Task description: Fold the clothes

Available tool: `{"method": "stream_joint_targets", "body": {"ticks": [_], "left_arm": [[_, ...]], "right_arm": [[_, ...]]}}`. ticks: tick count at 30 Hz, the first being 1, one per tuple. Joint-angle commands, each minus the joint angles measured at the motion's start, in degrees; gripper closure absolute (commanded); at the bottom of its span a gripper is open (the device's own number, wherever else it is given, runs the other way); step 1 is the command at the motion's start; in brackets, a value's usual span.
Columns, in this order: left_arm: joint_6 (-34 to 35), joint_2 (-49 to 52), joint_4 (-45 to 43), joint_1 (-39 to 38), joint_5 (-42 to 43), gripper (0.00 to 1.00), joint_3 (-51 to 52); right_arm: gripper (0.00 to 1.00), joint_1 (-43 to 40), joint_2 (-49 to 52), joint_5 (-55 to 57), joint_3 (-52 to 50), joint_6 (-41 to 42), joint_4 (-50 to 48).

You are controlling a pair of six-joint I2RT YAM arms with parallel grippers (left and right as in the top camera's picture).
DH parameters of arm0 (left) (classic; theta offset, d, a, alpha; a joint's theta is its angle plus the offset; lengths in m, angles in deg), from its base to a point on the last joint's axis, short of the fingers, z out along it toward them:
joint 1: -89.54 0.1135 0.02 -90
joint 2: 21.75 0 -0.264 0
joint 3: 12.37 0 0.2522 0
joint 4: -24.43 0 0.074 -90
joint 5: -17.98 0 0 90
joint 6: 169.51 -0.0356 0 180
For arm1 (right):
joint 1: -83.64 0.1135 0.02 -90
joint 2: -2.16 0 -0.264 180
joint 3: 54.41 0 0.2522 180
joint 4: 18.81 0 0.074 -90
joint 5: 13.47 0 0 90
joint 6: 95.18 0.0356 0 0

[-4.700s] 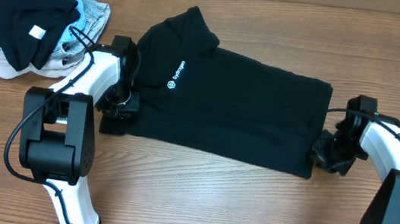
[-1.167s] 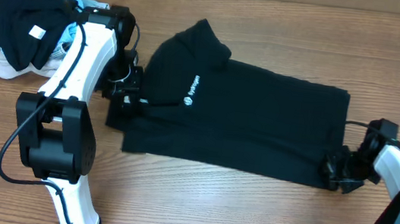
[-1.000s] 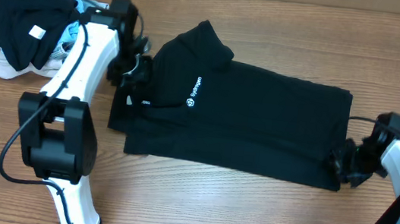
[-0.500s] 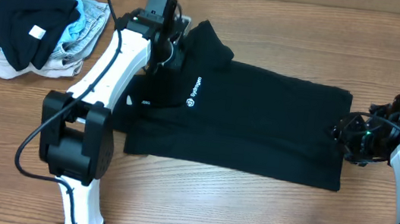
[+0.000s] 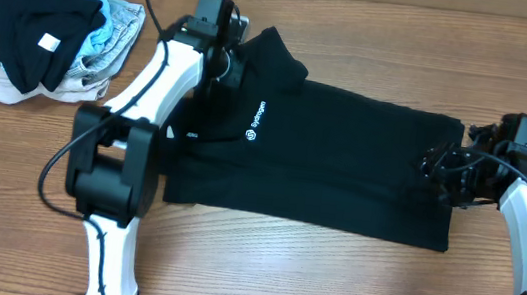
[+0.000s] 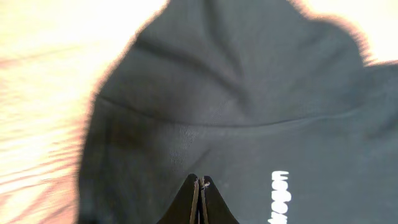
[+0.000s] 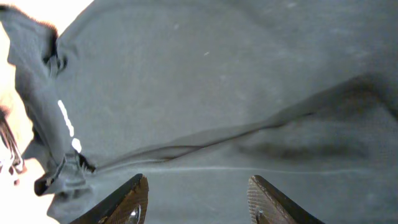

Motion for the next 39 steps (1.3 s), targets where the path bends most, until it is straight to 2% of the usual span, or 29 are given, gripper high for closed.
{"method": "stream_joint_targets", "body": {"ticks": [1,5,11,18,21,22,23,24,26,29,34,39], "left_arm": [[0.4,5.1,0.3,0.0,-0.6,0.96,-0.2],[0.4,6.8,3.2,0.7,-1.6,0.96,-0.2],[2.0,8.0,12.3,3.3,-8.2,0.96,1.6],[0.0,7.4,20.4,5.9,-8.1,0.96,3.1],[-0.5,5.6,20.7,5.6,-6.9,0.96,0.6],[-0.4,5.1,20.3,5.5,-6.0,0.93,-0.5],[-0.5,4.5,19.7,5.4,-4.6,0.85,-2.1],[-0.5,4.1,18.8,5.2,-3.3,0.73,-4.3],[-0.5,4.0,16.2,4.9,-1.0,0.6,-8.1],[-0.5,4.0,8.5,4.3,1.3,0.54,-10.3],[-3.5,5.6,-4.8,3.3,1.5,0.36,-9.4],[-3.9,9.6,-14.6,2.8,4.0,0.31,-9.4]], "right_arm": [[0.45,2.1,-0.4,-0.5,0.5,-0.1,-0.6],[0.44,4.2,-0.4,-0.3,0.5,0.3,-1.0],[0.39,5.0,-0.4,3.3,0.5,3.3,-3.7],[0.38,5.0,0.4,11.8,0.5,3.3,-12.5],[0.34,5.0,2.1,13.1,0.5,3.2,-16.5],[0.33,5.0,2.9,13.0,0.5,3.1,-17.6],[0.33,5.0,3.7,13.0,0.5,3.1,-18.5],[0.32,5.0,4.6,13.0,0.5,3.1,-19.3],[0.3,5.0,6.1,13.0,0.5,3.1,-20.1],[0.3,5.0,7.8,13.0,0.5,3.1,-20.1],[0.3,5.0,9.4,13.0,0.5,3.1,-17.8],[0.3,5.0,9.4,13.0,0.5,3.1,-16.0]]}}
